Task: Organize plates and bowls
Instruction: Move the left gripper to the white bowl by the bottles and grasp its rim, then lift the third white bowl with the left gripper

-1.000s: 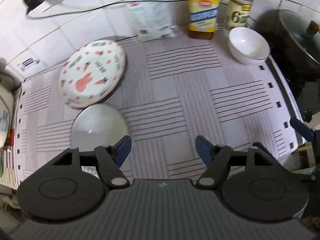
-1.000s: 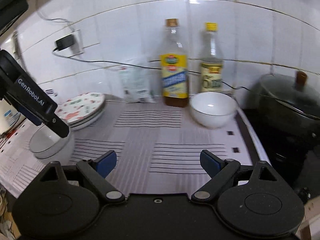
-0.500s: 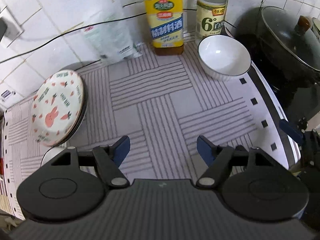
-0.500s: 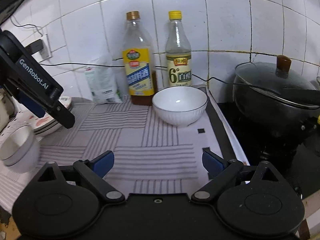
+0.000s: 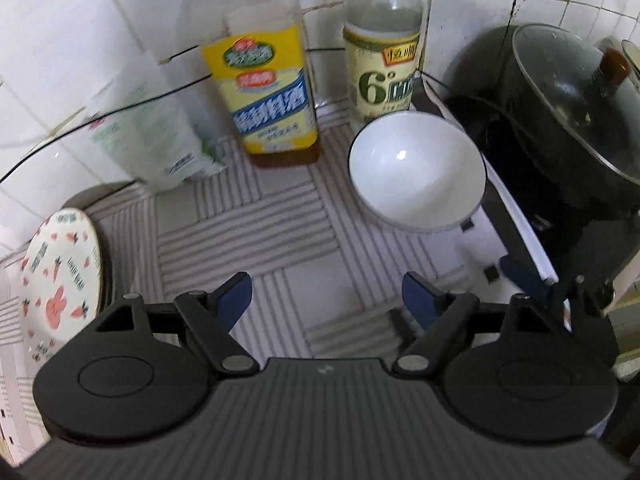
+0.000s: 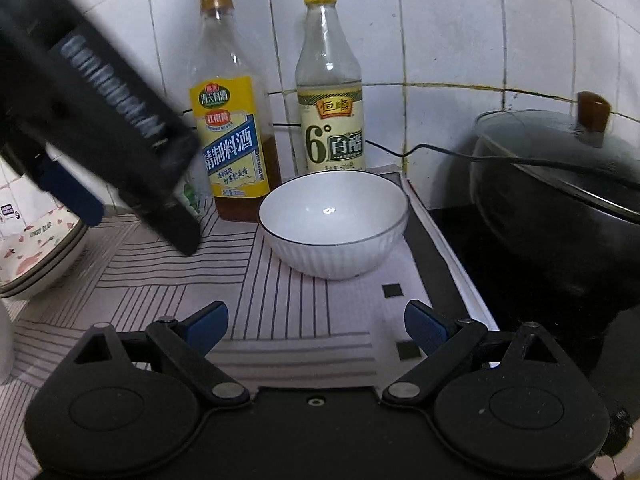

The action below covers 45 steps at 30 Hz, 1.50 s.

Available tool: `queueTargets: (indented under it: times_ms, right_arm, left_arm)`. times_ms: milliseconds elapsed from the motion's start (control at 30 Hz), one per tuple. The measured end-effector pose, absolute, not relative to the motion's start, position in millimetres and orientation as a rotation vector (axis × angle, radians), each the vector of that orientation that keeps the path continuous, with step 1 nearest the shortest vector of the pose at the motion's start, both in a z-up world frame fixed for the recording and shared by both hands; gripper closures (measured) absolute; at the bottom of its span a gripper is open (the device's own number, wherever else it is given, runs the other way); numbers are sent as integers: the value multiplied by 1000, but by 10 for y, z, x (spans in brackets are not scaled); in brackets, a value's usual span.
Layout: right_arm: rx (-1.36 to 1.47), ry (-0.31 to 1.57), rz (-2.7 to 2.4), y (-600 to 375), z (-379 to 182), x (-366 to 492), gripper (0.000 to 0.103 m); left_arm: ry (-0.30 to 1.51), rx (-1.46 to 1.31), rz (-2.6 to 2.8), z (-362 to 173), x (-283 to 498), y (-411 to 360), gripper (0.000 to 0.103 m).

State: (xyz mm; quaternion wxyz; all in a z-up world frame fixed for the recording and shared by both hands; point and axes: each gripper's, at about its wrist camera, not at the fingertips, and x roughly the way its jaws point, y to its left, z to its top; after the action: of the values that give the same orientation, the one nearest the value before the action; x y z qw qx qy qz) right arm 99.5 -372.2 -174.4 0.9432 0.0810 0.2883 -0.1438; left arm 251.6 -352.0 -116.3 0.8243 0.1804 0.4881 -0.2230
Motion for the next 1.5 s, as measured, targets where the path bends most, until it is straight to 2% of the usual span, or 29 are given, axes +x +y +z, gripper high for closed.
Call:
queueTargets:
  times_ms: [433,533,567,700,733,800,933,1500]
  right_arm:
    - [190,589,-335,-3871,-1878,1518,6]
    - [191,587,-348,-3915,-1879,1571,6]
    - [194,588,-356,-3932,-1881,1584,6]
    - [208,584,-360,-3996,-1896,1605,6]
    - [211,583,-355,-4001,-1898,1613,6]
    - [205,581,-347,-4000,-1898,1626,6]
    - [213,576,-339,-4011,-1923,1649,5]
    - [225,542,-278,-3967,-1965,1484,6]
  left_arm:
    - [1075,351,-489,-1492,3034,-3889,21]
    - [1098,328,-482,-1586,3148,-3915,25]
    - [1110,325,-479,-1622,3186,-3926,27]
    - [1147,310,-470,-1752,3321,-3941,56]
    - [1154,303,-467,-1783,3351,-3937,59]
    - [1177,263,-490,-1827,3388,-3923,74]
    - [1193,228,-539,-1875,3404,-3957,91]
    - [1172,306,-550,-1796,3042,-3850,90]
